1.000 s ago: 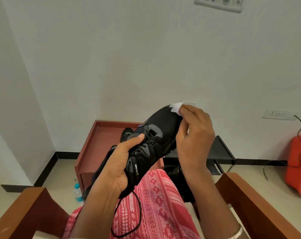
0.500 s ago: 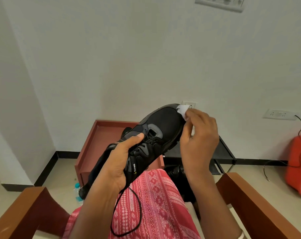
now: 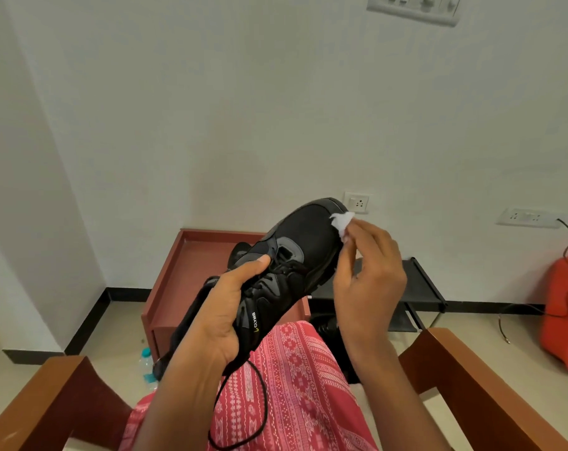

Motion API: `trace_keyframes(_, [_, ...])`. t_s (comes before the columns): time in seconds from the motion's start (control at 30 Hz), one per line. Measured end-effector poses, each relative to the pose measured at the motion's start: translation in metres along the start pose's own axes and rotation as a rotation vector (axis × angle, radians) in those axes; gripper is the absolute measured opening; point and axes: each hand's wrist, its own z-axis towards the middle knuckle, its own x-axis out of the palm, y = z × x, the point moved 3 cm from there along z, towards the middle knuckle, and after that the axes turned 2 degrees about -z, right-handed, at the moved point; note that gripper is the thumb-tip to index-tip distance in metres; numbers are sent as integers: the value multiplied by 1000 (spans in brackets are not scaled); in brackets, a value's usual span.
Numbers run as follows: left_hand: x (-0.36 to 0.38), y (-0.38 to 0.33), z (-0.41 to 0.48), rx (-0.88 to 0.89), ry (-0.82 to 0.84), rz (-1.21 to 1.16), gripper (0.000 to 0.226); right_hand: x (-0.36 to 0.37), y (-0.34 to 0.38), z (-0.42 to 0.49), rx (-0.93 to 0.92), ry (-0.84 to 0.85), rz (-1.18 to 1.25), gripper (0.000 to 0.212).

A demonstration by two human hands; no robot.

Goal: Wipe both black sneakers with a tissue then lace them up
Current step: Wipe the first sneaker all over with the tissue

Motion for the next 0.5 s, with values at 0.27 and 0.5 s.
trace_keyframes(0.27, [-1,-3,-1,57,-26,74,33,0,21,-26,-152,152,-32,32])
trace_keyframes(0.5, [-4,-3,1,65,-38,107,25,0,11,-19,-235,123,-68,27])
